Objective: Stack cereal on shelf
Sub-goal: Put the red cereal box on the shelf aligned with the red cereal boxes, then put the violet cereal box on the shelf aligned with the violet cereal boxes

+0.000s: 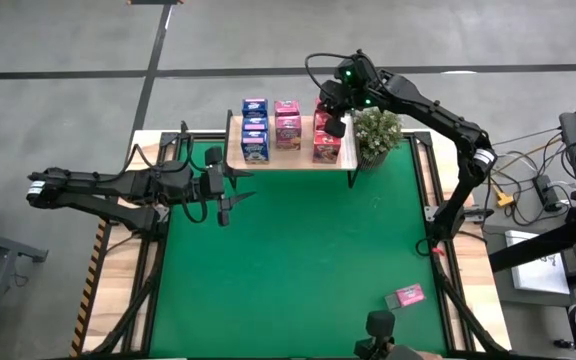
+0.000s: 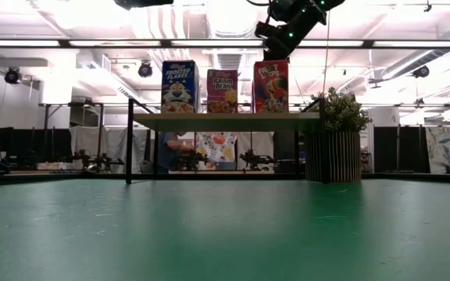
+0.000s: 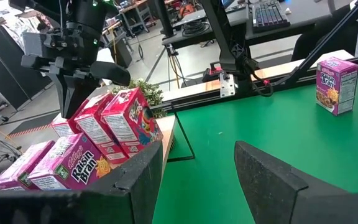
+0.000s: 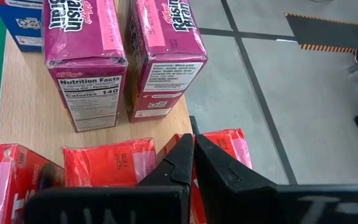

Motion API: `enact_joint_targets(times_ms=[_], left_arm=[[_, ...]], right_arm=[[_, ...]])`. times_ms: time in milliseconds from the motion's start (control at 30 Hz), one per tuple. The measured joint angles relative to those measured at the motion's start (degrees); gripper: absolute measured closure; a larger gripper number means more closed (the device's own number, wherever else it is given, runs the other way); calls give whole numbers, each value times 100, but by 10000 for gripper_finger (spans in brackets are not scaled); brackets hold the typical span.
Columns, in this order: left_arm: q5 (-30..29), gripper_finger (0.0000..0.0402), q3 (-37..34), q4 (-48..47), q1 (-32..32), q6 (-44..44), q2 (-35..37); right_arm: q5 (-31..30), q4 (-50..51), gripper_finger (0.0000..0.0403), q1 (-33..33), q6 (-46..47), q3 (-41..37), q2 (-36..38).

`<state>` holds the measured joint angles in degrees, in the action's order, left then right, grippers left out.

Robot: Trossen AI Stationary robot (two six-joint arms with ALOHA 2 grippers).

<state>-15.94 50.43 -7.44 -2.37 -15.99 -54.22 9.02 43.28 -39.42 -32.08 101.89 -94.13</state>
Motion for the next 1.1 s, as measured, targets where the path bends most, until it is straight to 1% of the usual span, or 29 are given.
enact_joint_targets(times_ms=[467,533,667,767,867,1000,1100], left_arm=[[0,218,0,20,0,0,0],[0,218,0,20,0,4,0],[0,218,-24,47,0,110,0],[2,218,-133,50,0,232,-2],[69,218,-253,99,-5,407,-2],[237,218,-431,281,-13,639,-2],[395,218,-627,660,-15,802,-2]], right_arm=[[7,-25,394,43,143,0,348],[109,-16,394,79,269,0,419],[524,114,394,261,604,0,596],[754,309,394,537,909,0,768],[807,579,394,929,1280,0,914],[811,1006,394,1619,1794,0,1061],[805,1217,394,2224,2234,-27,1126]])
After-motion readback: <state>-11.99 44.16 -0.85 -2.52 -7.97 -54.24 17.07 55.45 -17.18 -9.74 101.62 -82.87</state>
